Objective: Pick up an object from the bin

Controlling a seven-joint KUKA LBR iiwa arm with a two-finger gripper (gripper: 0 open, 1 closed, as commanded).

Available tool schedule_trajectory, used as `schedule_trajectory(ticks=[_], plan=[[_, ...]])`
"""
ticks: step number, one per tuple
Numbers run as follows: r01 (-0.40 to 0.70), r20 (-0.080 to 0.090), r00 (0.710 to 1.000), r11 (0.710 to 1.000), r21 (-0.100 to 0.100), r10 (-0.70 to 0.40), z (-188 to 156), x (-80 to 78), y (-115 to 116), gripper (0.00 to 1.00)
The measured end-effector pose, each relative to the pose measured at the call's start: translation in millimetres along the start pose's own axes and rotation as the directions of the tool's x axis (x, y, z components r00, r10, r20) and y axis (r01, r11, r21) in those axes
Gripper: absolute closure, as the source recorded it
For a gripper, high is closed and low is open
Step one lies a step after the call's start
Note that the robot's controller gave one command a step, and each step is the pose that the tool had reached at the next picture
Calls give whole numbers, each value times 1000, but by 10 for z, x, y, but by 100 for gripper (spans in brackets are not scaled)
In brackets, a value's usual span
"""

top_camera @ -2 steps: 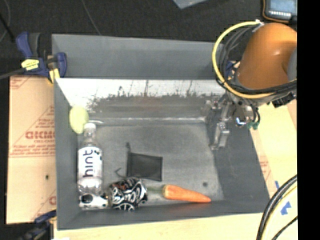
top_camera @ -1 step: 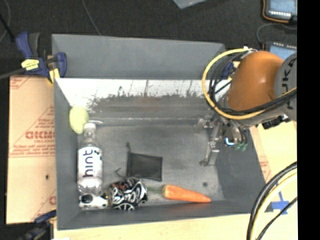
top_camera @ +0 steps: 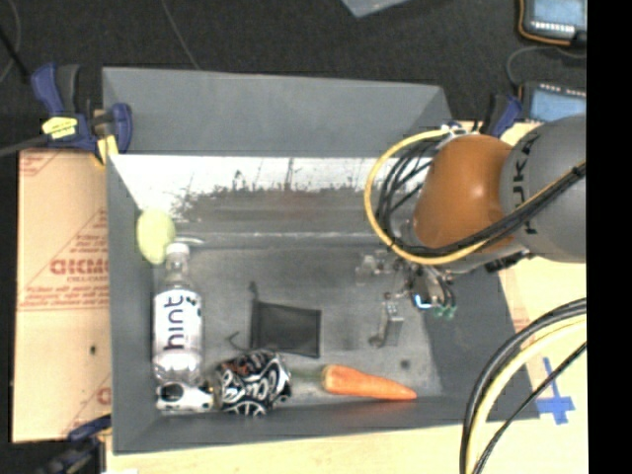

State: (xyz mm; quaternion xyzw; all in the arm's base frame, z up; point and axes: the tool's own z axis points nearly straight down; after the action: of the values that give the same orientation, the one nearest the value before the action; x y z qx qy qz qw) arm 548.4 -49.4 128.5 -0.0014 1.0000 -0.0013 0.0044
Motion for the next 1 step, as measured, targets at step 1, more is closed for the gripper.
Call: schedule_trajectory(ticks=[1], plan=[[48, 1, 999, 999, -1, -48, 409, 73, 44, 0]])
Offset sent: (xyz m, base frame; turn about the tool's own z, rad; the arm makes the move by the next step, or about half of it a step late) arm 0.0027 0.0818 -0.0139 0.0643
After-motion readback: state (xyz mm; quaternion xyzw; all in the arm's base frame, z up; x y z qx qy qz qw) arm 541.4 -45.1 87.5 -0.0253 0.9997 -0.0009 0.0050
